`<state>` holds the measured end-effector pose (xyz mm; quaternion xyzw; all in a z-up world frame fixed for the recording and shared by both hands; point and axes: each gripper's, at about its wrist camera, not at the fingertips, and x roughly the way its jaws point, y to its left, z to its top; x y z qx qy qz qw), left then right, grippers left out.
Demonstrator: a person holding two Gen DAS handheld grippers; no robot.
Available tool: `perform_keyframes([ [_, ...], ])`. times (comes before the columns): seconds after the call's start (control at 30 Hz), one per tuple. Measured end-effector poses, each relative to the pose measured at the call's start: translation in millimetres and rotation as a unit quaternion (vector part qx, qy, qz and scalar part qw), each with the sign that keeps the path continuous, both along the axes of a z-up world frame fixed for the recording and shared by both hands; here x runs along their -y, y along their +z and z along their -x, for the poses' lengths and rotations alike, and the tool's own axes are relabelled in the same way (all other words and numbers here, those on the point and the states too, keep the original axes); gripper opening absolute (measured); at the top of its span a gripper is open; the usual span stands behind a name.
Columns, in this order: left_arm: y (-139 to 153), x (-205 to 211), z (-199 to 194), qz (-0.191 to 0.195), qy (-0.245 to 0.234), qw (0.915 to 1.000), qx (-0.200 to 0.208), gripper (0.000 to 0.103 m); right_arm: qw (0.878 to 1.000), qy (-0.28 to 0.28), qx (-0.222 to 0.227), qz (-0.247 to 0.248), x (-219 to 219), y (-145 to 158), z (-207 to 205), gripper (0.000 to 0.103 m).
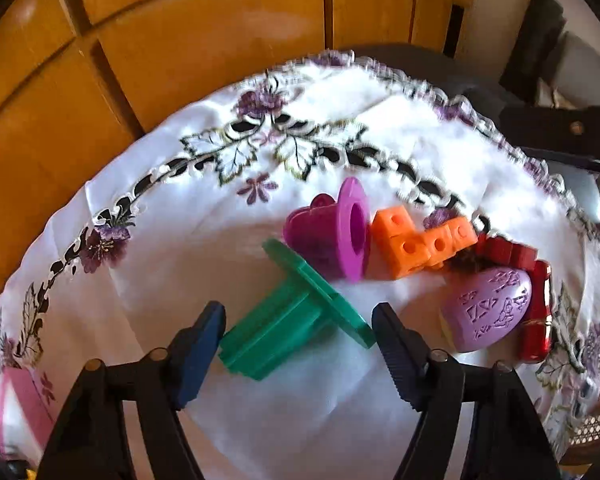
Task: Organize rigid objects
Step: 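Grasp the green spool with the left tool while the right tool reaches the magenta cup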
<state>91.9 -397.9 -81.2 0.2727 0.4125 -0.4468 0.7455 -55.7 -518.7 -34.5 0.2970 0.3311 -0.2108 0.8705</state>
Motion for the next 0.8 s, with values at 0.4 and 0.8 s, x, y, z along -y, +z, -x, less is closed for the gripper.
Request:
perform_keyframes([
  [0.4, 14, -76, 57, 0.054, 0.091, 0.9944, -0.002, 0.074, 1.0, -0.02, -0.001, -0.018, 8, -3, 5, 0.06],
  [0.8, -4, -103, 108, 0.064, 0.111, 0.9897, 0.063, 0.074, 0.998, -0.037, -0.008, -0.047, 17, -12, 8, 0.06],
])
